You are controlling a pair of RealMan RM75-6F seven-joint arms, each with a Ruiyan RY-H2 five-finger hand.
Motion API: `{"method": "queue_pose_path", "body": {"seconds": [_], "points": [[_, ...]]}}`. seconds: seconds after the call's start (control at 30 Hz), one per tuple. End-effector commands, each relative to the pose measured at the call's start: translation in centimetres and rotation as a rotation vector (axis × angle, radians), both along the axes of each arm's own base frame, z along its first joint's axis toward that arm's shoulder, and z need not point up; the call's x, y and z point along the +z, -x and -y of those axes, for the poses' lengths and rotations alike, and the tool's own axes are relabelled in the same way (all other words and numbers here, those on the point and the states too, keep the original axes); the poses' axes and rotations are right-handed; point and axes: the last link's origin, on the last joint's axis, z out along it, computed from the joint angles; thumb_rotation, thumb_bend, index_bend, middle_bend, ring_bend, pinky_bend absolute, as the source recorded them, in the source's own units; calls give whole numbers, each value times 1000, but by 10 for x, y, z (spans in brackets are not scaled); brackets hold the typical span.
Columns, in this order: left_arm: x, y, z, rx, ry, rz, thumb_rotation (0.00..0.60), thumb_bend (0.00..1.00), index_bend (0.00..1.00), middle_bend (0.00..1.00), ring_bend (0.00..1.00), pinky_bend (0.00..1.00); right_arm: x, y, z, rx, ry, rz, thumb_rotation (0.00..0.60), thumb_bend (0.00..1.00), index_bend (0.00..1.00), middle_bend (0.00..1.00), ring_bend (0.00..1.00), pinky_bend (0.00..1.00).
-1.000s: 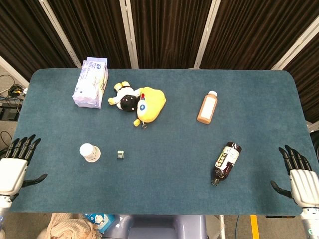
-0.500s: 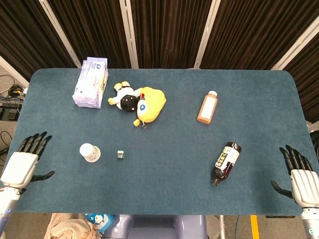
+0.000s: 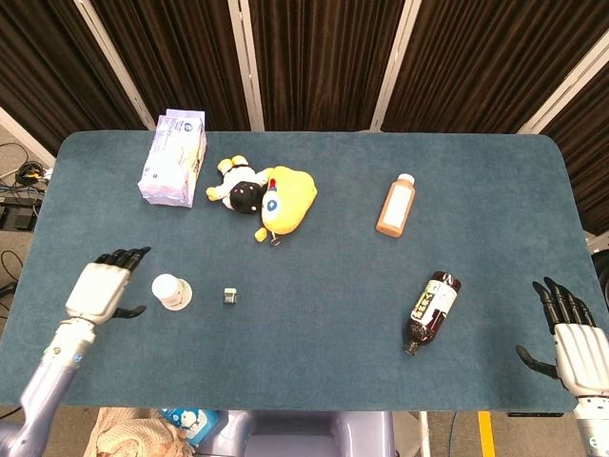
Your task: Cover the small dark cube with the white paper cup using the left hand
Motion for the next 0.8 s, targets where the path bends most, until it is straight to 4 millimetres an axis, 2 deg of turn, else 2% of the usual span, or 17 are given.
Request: {"method": "queue_pose_path", "body": {"seconds": [0.03,0.33,0.6,0.8], "points": [[-13,-10,-11,7,20,7,600,160,123,227,206,313,0,0,0,-2,-1,3,600,236,0,0,0,112],[-33,-17,-18,28,54,3,600,196,190,273,240,342,0,1,2,-7,-4,9,600,237,0,0,0,112],[-42,-21,-16,16,58,54,600,276,363,486,418,473,0,1,2,-9,-3,9,600,237,0,0,0,112],[-39,-22,-13,-10,57,69,600,278,368,489,428,480,0,1,2,-9,-2,8,600,236,0,0,0,112]]}}
